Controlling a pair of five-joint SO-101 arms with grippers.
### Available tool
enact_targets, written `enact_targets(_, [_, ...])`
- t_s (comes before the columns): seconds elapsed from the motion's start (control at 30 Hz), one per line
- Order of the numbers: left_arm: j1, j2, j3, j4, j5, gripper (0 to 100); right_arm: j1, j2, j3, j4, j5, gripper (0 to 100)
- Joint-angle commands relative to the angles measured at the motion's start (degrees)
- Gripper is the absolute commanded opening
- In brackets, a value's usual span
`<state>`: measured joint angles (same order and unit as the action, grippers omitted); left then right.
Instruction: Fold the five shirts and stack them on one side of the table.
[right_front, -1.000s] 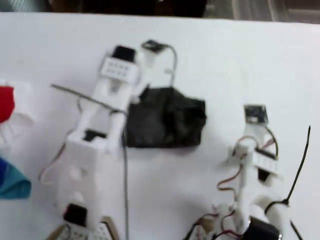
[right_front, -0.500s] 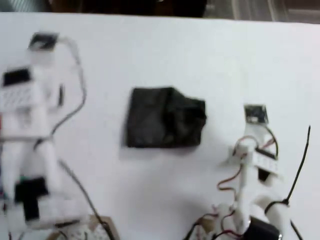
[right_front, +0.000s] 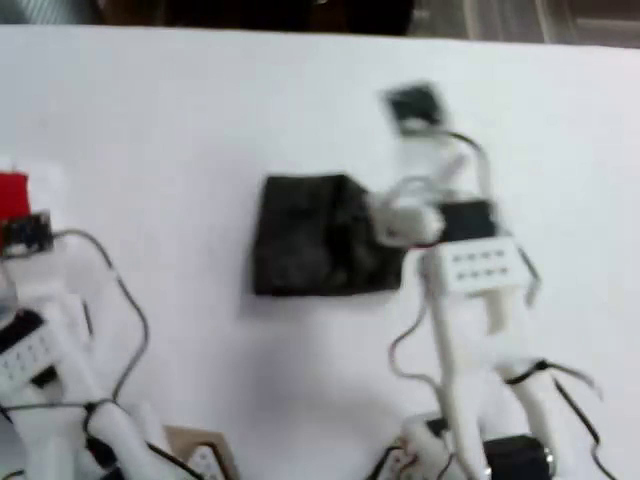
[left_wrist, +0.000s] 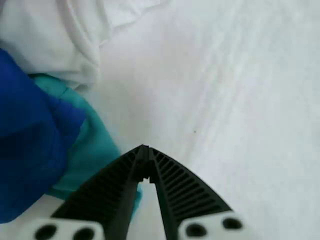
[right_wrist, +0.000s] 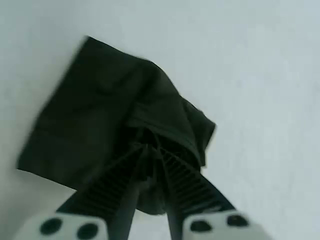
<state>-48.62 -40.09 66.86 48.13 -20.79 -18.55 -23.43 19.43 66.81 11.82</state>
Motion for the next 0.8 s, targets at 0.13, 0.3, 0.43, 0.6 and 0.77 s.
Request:
enact_targets(0.13, [2.3,-1.6,4.5,-1.1,1.8,3,-6.2,16.1,-11.5,0.7,-0.1,1.9])
enact_targets(0.3, [4.6,-1.6,7.1,-3.9,2.1,3,-6.4,28.7,-17.5,0.9,-0.1,1.9])
enact_targets(0.43, [4.8,-2.0,8.0,-4.0,2.1,3,-6.8,34.1,-20.5,2.3,0.0,1.9])
enact_targets(0.6, [4.8,-2.0,8.1,-4.5,2.1,3,-6.6,37.4,-20.4,5.8,0.0,1.9])
enact_targets(0.77, [4.7,-2.0,8.2,-4.7,2.1,3,-2.4,40.0,-20.3,10.2,1.3,1.9])
